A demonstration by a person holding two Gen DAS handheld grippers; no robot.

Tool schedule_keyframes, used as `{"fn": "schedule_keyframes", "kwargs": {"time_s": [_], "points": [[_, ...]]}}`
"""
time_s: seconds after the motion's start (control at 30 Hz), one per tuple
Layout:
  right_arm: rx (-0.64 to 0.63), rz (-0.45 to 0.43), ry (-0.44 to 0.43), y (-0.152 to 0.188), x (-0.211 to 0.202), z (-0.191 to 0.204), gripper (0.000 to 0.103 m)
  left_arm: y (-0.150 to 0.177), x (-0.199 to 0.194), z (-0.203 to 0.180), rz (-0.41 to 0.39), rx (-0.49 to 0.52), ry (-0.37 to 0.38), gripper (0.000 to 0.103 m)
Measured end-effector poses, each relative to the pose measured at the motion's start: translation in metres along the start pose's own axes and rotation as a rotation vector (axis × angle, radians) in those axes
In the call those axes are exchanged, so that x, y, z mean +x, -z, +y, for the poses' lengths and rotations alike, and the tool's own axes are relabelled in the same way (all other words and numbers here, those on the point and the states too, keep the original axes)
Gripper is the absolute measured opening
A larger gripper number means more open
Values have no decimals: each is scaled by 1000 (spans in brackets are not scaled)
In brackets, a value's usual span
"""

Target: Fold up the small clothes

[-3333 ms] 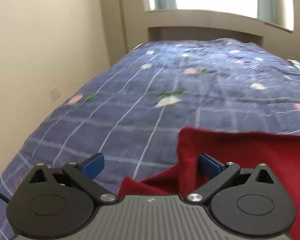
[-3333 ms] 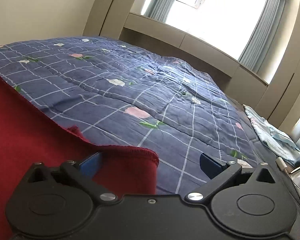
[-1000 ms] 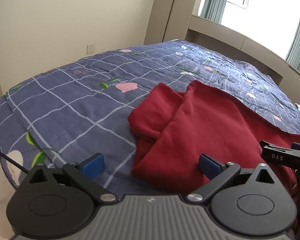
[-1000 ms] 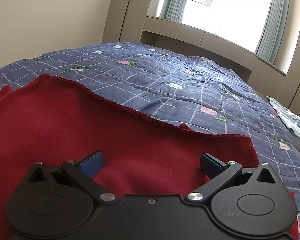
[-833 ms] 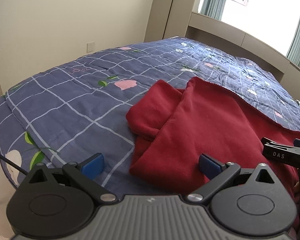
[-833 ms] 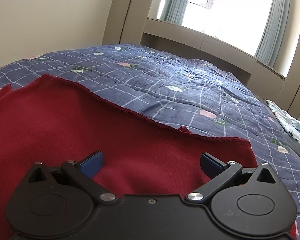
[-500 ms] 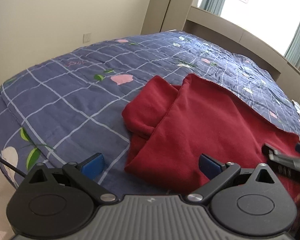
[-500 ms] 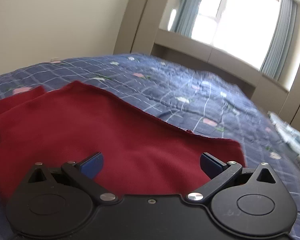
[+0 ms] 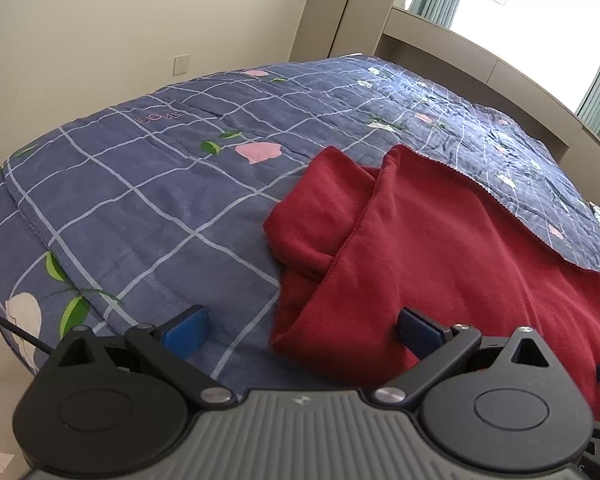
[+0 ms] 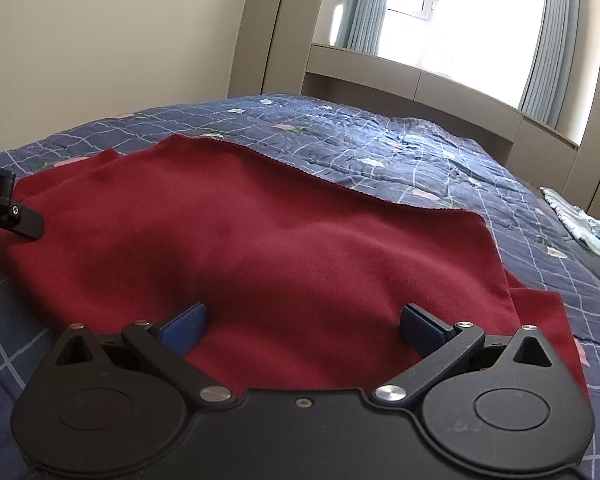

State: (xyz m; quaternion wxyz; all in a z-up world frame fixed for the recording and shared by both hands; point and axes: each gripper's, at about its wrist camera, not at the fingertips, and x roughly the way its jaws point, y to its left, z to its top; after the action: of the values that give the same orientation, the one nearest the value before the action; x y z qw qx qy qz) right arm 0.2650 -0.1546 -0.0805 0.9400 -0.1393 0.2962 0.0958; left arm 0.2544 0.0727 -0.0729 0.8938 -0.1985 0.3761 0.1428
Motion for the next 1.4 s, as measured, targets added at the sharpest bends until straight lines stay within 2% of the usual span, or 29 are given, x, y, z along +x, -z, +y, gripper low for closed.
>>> {"fn": "schedule_keyframes", "kwargs": {"time_s": [0.23, 0.47, 0.67, 0.77, 0.87, 0.93, 1.07, 1.23, 1.4], "points": [[24, 2, -19, 1, 1, -4, 103, 1, 0, 7, -46, -23, 4, 103], [23, -2, -18, 2, 1, -4, 103, -19, 18, 28, -75, -20, 88, 103], [22, -1, -17, 2, 1, -4, 103, -42, 35, 27, -77, 26, 178, 102], [22, -1, -17, 2, 1, -4, 103, -48, 42, 22, -44, 32, 185, 93], [22, -2, -17, 2, 1, -4, 103, -50, 43, 12, -18, 73, 139, 78], [22, -2, -17, 2, 1, -4, 103, -50, 41, 6, -2, 100, 139, 65], [22, -2, -18, 2, 1, -4, 103, -52, 41, 0, 26, 110, 121, 61], [21, -2, -17, 2, 1, -4, 103, -56, 40, -3, 53, 99, 138, 28], [24, -1, -19, 1, 1, -4, 103, -60, 30, -15, 31, 140, 149, 22]]}}
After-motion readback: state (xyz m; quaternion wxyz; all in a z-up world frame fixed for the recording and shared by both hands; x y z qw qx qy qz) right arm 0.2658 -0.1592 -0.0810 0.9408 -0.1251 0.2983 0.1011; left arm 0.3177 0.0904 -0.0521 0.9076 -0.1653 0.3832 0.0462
